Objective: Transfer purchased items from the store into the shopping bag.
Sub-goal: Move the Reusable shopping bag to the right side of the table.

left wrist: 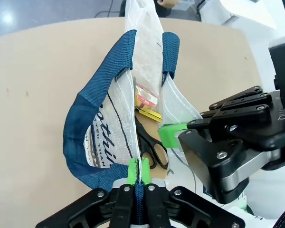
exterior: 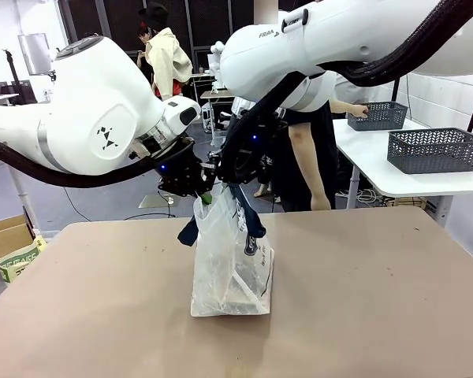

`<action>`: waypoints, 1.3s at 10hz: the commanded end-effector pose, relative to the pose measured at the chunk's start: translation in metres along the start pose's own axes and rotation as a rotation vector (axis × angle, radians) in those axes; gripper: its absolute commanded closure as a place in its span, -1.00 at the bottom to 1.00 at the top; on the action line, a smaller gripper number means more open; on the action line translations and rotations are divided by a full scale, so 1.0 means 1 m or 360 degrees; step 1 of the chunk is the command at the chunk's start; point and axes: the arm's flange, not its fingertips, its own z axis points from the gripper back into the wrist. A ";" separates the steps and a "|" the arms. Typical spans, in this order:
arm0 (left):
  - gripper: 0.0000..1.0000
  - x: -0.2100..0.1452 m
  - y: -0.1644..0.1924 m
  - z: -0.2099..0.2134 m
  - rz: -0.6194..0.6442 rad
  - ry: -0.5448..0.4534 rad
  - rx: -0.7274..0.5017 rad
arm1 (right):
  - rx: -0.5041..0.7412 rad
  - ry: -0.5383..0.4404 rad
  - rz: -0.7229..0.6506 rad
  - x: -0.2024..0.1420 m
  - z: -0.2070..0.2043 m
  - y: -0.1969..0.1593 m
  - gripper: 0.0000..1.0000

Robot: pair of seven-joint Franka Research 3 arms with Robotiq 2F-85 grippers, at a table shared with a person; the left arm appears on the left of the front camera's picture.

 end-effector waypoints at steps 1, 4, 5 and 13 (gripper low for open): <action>1.00 0.007 -0.006 -0.001 -0.0031 0.0013 -0.0006 | 0.0055 -0.0059 -0.0081 -0.002 -0.004 0.005 1.00; 0.60 0.004 -0.010 -0.001 -0.0100 0.0008 -0.0032 | 0.0052 -0.0059 -0.0094 0.000 -0.006 0.006 1.00; 0.20 0.001 -0.012 0.002 -0.0118 0.0006 -0.0049 | 0.0045 -0.0059 -0.0098 0.000 -0.006 0.006 1.00; -1.00 -0.013 -0.018 0.020 -0.0213 -0.0008 -0.0290 | 0.0021 -0.0056 -0.0120 0.007 -0.007 0.002 1.00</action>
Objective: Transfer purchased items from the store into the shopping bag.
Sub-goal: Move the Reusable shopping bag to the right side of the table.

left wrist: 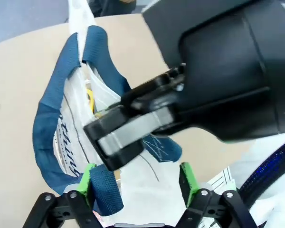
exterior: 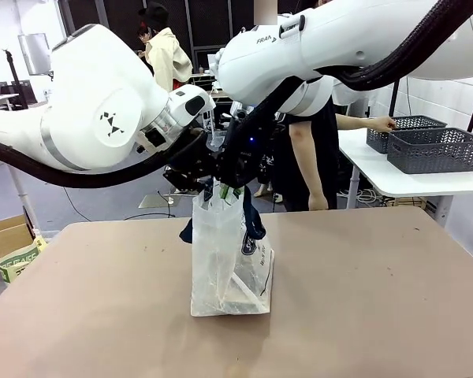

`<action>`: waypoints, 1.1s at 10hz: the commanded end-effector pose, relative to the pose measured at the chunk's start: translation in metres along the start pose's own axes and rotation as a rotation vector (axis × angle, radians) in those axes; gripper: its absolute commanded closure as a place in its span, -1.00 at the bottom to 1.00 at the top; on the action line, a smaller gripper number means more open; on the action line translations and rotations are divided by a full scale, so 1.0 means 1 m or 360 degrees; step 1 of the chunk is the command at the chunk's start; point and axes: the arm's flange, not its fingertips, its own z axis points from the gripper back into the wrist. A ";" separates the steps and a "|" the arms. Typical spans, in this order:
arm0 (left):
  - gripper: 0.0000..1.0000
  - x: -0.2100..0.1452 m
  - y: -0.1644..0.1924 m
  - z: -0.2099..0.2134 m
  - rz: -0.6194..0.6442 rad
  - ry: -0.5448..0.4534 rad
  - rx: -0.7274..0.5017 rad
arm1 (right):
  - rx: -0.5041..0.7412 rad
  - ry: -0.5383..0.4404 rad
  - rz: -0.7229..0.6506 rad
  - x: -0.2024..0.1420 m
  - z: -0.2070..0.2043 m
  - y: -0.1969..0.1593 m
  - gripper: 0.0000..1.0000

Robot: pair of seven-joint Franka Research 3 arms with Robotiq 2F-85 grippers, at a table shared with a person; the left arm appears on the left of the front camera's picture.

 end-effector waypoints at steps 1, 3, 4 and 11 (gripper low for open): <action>-1.00 -0.009 0.008 0.007 -0.0043 -0.0003 -0.0087 | 0.0010 -0.0031 -0.0040 0.003 -0.003 0.003 1.00; -1.00 -0.009 0.007 0.004 -0.0056 0.0015 -0.0104 | 0.0012 -0.0027 -0.0034 0.003 -0.004 0.004 1.00; -1.00 -0.007 0.008 -0.002 -0.0048 0.0056 -0.0085 | 0.0015 -0.0025 -0.0030 0.003 -0.005 0.005 1.00; -0.45 -0.004 0.011 -0.026 0.0005 0.0153 0.0111 | 0.0025 -0.0006 -0.0020 0.006 -0.005 0.005 1.00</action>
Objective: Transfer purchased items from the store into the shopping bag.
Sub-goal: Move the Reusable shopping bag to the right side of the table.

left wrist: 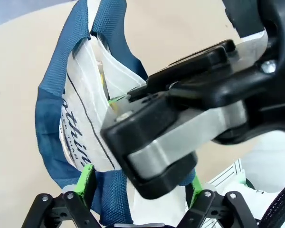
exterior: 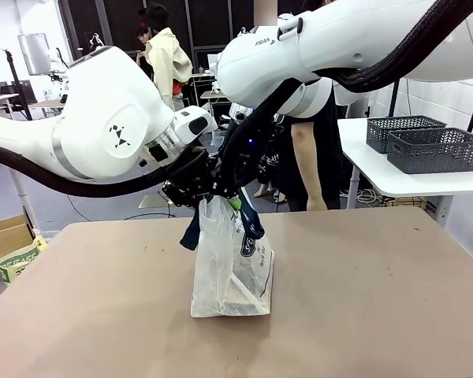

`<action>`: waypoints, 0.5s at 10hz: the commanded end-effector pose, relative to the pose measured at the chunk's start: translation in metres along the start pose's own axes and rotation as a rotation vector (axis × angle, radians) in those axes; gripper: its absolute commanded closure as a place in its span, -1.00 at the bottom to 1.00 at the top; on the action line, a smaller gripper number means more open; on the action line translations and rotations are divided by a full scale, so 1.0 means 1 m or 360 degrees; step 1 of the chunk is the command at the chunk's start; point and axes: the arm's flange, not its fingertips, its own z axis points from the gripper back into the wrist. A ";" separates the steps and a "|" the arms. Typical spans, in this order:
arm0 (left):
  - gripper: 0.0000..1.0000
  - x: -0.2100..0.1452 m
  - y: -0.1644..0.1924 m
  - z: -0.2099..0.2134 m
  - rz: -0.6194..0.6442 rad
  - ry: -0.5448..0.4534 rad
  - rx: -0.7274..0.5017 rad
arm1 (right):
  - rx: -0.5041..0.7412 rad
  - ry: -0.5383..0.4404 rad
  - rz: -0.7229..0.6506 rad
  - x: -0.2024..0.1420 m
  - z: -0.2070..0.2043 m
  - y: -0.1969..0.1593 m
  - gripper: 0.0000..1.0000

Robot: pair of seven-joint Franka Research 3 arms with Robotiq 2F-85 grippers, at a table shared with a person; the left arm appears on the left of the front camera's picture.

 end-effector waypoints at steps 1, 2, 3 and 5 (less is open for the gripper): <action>-0.05 0.002 -0.007 0.005 0.0009 0.0005 0.0042 | 0.0028 -0.0013 -0.0013 0.004 0.000 0.004 1.00; 0.34 0.001 -0.007 0.006 0.0015 0.0001 0.0052 | 0.0031 -0.0010 -0.0010 0.004 -0.001 0.005 1.00; 0.74 0.000 -0.007 0.008 0.0019 -0.0014 0.0067 | 0.0032 -0.0008 -0.0010 0.004 -0.001 0.004 1.00; 1.00 -0.003 -0.008 0.011 0.0027 -0.0021 0.0084 | 0.0043 -0.0005 -0.0010 0.004 0.000 0.004 1.00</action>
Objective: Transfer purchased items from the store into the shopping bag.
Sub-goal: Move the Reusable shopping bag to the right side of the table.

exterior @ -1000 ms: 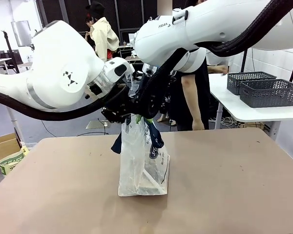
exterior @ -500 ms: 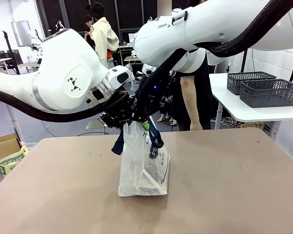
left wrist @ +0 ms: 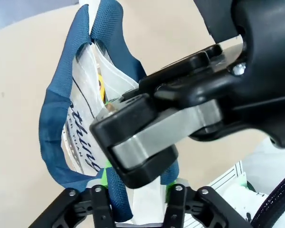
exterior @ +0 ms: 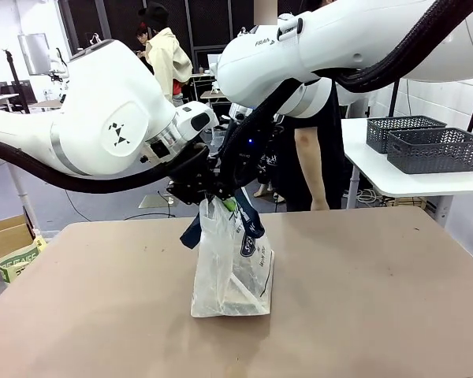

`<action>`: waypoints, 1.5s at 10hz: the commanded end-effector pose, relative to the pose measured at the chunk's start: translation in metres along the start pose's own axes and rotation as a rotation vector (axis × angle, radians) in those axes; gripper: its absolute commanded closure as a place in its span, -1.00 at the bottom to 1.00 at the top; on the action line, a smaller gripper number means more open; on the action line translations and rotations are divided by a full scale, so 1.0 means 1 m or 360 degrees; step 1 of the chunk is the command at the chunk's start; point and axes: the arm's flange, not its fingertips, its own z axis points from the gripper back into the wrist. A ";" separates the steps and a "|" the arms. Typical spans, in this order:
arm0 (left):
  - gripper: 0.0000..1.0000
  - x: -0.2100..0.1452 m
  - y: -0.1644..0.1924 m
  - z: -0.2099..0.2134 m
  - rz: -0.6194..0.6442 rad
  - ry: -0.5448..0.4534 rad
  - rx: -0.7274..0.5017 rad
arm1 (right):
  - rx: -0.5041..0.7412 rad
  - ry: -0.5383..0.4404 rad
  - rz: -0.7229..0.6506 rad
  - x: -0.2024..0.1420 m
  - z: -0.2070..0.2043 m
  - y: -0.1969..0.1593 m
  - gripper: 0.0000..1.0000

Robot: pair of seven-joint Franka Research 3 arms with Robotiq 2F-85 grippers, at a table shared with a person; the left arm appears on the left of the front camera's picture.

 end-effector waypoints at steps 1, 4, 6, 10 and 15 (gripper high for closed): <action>1.00 -0.005 -0.001 0.006 0.0028 -0.0004 0.0072 | 0.0035 -0.0002 -0.0007 0.004 0.001 0.002 1.00; 1.00 -0.009 -0.002 0.010 0.0026 -0.0006 0.0098 | 0.0050 0.0027 0.0109 0.004 0.001 -0.003 1.00; 1.00 -0.013 -0.002 0.013 0.0017 -0.0021 0.0123 | 0.0026 0.0054 0.0339 0.001 0.005 -0.012 1.00; 1.00 -0.006 -0.005 0.006 -0.0020 -0.0015 0.0049 | 0.0099 0.0007 0.0432 -0.002 0.012 -0.023 0.57; 1.00 -0.006 -0.005 0.006 -0.0020 -0.0015 0.0049 | 0.0256 -0.0139 0.0364 -0.008 0.034 -0.039 -1.00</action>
